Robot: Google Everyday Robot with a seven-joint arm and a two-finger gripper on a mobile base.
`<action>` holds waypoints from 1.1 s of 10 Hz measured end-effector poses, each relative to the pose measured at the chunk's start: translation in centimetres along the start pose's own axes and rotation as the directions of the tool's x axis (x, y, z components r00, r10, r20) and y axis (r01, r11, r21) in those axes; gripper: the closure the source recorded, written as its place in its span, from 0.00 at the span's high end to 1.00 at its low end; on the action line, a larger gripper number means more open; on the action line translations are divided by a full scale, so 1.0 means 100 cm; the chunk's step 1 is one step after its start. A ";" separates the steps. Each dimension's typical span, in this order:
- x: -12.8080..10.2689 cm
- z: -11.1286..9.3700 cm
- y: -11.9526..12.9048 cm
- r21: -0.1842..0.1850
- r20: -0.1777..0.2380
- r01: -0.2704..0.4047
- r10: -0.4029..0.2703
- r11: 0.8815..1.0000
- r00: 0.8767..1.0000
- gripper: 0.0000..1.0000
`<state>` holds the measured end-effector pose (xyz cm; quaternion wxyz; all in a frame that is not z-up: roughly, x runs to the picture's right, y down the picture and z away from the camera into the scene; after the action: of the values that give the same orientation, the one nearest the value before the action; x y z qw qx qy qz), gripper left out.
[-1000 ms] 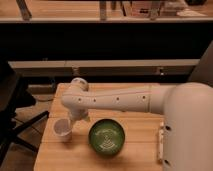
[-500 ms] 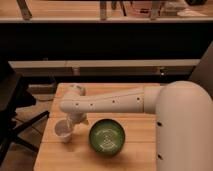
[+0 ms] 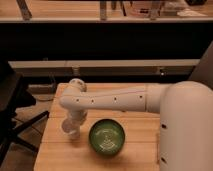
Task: Pick up the ceramic cup
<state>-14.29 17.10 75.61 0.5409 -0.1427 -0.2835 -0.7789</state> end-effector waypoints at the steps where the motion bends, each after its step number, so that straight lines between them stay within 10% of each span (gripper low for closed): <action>1: 0.001 0.001 0.000 0.001 -0.003 0.003 -0.003 1.000 1.000 0.00; 11: 0.007 -0.027 0.013 -0.004 -0.010 0.007 -0.007 1.000 1.000 0.00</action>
<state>-13.18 14.61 74.20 0.5393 -0.1392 -0.2797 -0.7820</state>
